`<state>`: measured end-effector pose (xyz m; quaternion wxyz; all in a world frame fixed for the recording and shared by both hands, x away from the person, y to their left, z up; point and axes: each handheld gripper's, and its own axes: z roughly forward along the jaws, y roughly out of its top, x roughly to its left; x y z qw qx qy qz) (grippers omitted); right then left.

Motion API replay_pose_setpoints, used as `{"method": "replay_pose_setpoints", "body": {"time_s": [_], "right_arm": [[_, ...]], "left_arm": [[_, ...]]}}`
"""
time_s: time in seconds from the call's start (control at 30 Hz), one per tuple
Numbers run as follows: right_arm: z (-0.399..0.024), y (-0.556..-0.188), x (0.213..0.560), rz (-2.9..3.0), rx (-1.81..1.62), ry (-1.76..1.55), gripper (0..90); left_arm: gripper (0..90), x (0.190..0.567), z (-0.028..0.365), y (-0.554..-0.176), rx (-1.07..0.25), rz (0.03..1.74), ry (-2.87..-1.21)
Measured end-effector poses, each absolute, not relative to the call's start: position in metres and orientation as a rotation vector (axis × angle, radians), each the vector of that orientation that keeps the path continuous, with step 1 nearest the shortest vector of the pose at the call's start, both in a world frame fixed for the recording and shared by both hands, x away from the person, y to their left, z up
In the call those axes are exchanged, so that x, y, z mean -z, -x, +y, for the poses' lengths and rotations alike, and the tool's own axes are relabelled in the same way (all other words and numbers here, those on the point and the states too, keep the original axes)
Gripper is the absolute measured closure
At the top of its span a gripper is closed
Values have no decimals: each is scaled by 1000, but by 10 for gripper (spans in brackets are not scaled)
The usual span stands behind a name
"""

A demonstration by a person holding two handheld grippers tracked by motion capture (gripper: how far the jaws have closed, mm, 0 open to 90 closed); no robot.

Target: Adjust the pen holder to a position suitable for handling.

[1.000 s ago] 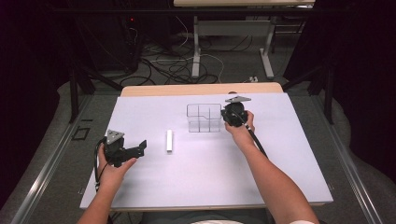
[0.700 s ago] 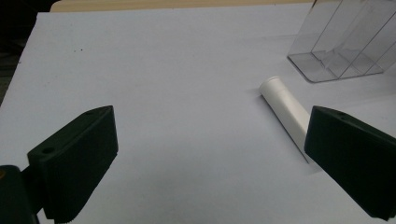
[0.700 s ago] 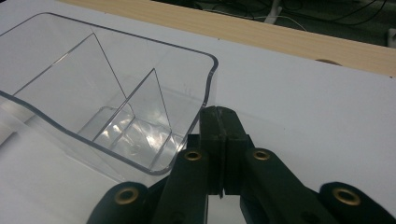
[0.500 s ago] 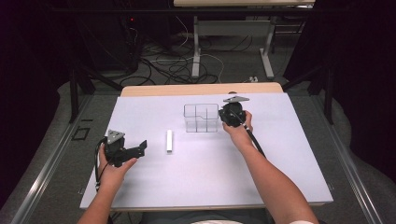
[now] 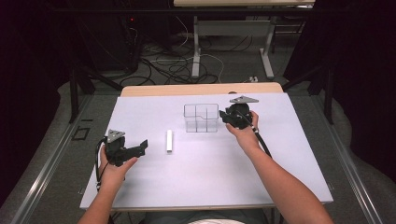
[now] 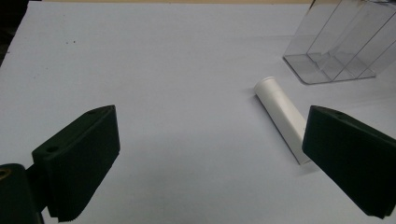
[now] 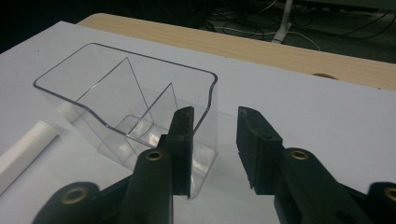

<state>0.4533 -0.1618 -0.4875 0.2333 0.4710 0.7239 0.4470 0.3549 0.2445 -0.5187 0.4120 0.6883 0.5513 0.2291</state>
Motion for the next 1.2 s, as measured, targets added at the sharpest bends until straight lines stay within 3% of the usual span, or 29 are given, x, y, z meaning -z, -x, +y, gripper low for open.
{"method": "replay_pose_setpoints", "body": {"time_s": [0.17,0.53,0.63,0.7,0.97,1.2], "right_arm": [[-168,-443,482,2002,-1256,-1295,553],[-188,-412,475,2035,-1285,-1204,288],[-193,-406,475,2031,-1289,-1201,259],[-200,-398,475,2022,-1279,-1199,157],[-219,-380,481,2018,-1243,-1225,135],[-234,-367,488,2036,-1213,-1256,40]], "left_arm": [[57,518,243,-355,-567,1393,-1727],[71,516,233,-356,-554,1389,-1732],[73,512,231,-356,-547,1386,-1729],[75,510,230,-356,-539,1384,-1721],[90,501,223,-359,-529,1377,-1720],[153,492,216,-367,-516,1368,-1736]]}}
